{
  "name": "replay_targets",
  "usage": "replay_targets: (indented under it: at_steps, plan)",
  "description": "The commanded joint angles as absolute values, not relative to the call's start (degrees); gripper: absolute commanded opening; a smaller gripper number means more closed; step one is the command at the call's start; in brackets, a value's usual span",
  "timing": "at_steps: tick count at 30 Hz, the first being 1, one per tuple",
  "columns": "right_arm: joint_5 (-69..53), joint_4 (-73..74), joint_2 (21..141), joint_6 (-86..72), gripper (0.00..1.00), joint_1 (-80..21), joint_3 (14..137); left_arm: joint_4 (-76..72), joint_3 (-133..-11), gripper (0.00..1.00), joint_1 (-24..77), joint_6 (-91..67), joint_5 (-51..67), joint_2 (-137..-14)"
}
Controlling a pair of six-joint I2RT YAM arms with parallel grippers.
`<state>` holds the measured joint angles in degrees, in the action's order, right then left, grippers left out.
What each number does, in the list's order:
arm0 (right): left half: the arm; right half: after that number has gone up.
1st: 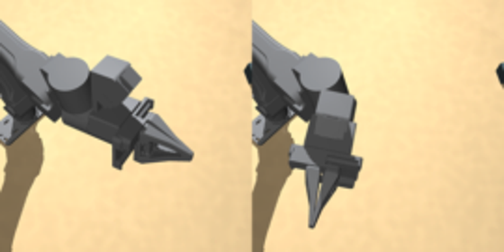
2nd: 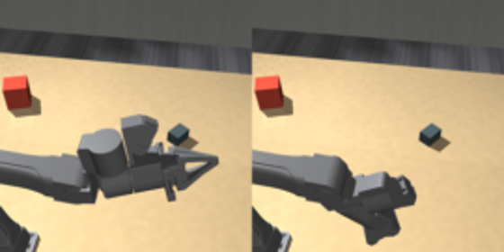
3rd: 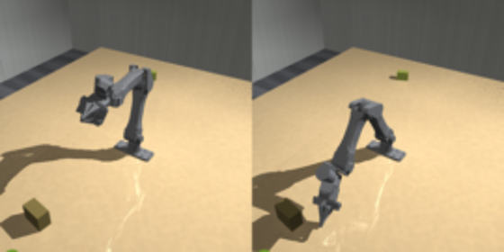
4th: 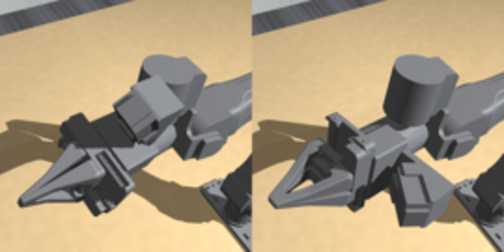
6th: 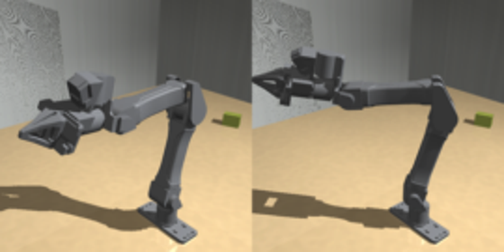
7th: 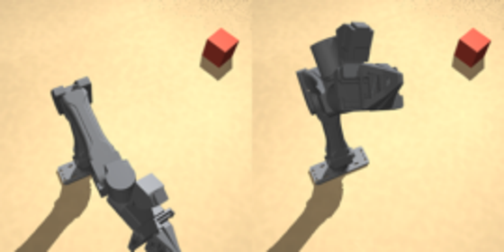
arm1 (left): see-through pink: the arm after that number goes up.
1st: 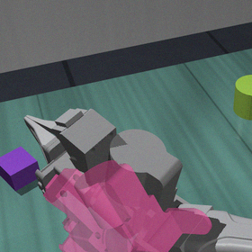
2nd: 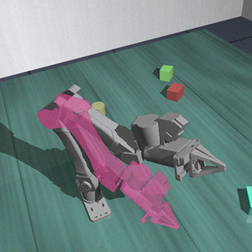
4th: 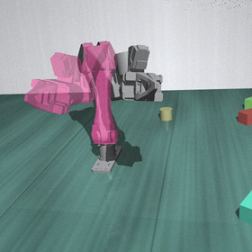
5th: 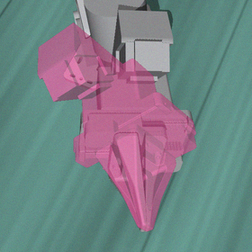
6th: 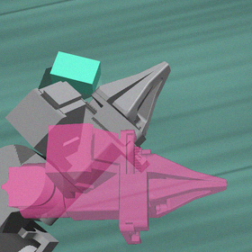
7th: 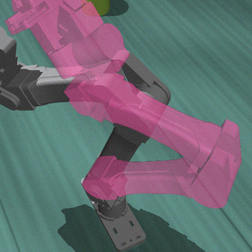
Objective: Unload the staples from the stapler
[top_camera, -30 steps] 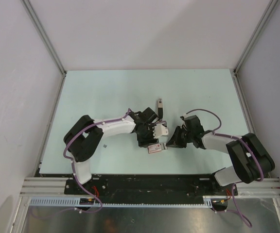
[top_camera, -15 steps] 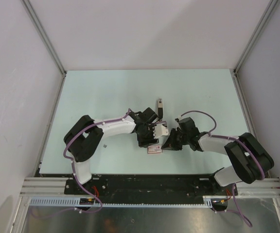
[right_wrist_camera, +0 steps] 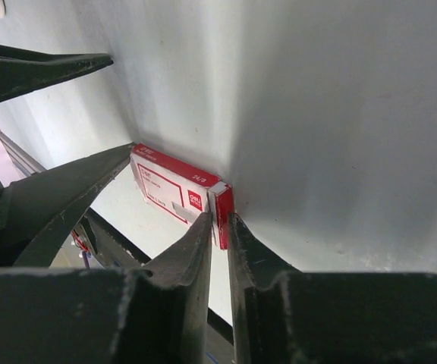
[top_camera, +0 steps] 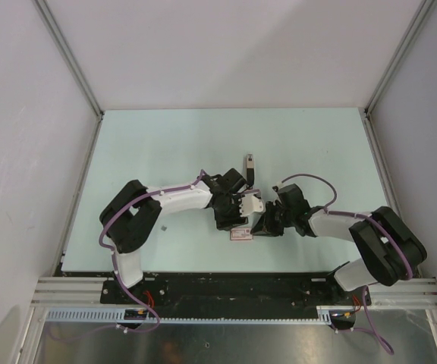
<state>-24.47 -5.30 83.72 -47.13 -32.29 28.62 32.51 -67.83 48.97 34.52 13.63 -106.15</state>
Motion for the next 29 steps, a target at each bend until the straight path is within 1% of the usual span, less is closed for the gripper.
replay_targets:
  at_steps: [1, 4, 7, 9, 11, 12, 13, 14, 15, 16, 18, 22, 29]
  plan:
    - [-24.8, -3.1, 81.2, -45.9, 0.22, -30.9, 28.5, 31.8, -67.9, 0.6, 50.0, 35.2, 13.1, -107.4]
    - [-25.1, -1.3, 79.9, -44.5, 0.29, -29.7, 28.5, 31.9, -67.7, 0.6, 49.8, 35.3, 12.8, -106.8]
    - [-25.7, 0.6, 78.5, -43.3, 0.39, -28.5, 28.5, 32.0, -67.6, 0.6, 49.4, 35.0, 12.6, -105.4]
    - [-26.0, 2.1, 77.4, -42.6, 0.47, -27.7, 28.5, 32.5, -68.0, 0.64, 48.9, 34.7, 11.8, -103.8]
    - [-26.1, 3.3, 75.8, -41.7, 0.61, -26.7, 28.7, 33.0, -68.8, 0.71, 48.0, 33.8, 10.1, -101.3]
    - [-26.0, 3.9, 75.0, -41.2, 0.73, -26.3, 29.1, 33.2, -69.3, 0.74, 47.4, 33.2, 9.3, -99.7]
    - [-25.7, 4.7, 74.2, -40.4, 0.86, -26.0, 29.7, 33.5, -69.9, 0.76, 46.7, 32.6, 8.2, -97.9]
    - [-24.9, 5.9, 73.4, -39.5, 0.93, -26.0, 30.8, 33.9, -70.5, 0.79, 46.0, 31.9, 7.1, -95.9]
    - [-23.6, 7.3, 72.5, -38.4, 0.96, -26.2, 32.0, 34.4, -71.2, 0.89, 45.1, 31.2, 6.1, -93.5]
    - [-21.9, 8.5, 71.8, -37.5, 0.98, -26.5, 33.5, 34.9, -71.8, 0.94, 44.2, 30.6, 5.4, -91.2]
    - [-18.4, 11.6, 71.0, -35.8, 0.99, -27.3, 37.2, 36.2, -72.8, 0.98, 42.6, 29.7, 4.6, -86.9]
    - [-13.7, 16.3, 71.1, -32.7, 0.99, -29.4, 44.7, 38.1, -73.0, 0.99, 39.0, 27.2, 3.6, -79.8]
    - [-9.4, 18.6, 68.8, -30.4, 0.99, -34.4, 52.7, 38.7, -68.7, 0.99, 28.9, 21.3, 6.4, -67.2]
